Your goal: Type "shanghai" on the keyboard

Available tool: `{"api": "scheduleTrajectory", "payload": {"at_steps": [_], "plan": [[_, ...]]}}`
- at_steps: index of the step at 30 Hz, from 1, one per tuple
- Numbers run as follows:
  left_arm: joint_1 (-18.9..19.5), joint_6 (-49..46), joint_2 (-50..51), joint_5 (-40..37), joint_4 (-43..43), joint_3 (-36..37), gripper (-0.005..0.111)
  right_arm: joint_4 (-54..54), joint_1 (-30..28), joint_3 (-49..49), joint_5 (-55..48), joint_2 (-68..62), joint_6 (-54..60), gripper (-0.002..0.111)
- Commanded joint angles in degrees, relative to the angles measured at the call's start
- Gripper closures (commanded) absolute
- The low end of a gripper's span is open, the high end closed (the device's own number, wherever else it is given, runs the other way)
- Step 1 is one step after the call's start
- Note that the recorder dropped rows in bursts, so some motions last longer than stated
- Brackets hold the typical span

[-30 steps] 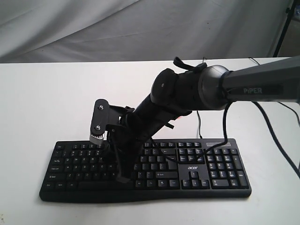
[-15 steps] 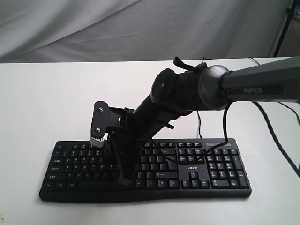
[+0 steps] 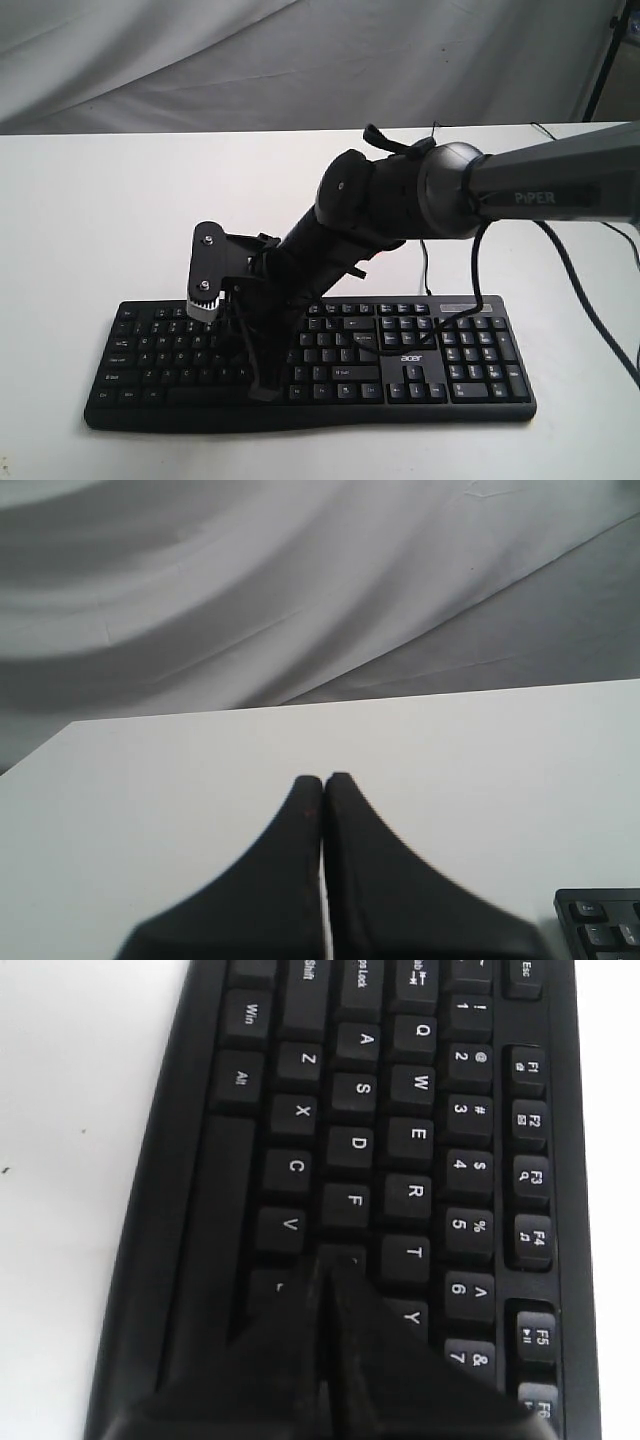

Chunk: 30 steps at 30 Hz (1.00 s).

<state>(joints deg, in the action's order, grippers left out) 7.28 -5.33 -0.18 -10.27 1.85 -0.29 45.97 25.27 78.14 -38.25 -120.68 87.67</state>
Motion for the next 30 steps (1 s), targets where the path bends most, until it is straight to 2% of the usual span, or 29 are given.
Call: {"api": "scheduleTrajectory", "payload": {"at_steps": [1, 30], "plan": [[-0.22, 0.16, 0.18, 0.3, -0.03, 0.29, 0.106, -0.24, 0.16, -0.37, 0.6, -1.5, 0.95, 0.108], [-0.22, 0.16, 0.18, 0.3, -0.03, 0.29, 0.106, -1.13, 0.16, -0.37, 1.95, -2.87, 1.11, 0.108]]}}
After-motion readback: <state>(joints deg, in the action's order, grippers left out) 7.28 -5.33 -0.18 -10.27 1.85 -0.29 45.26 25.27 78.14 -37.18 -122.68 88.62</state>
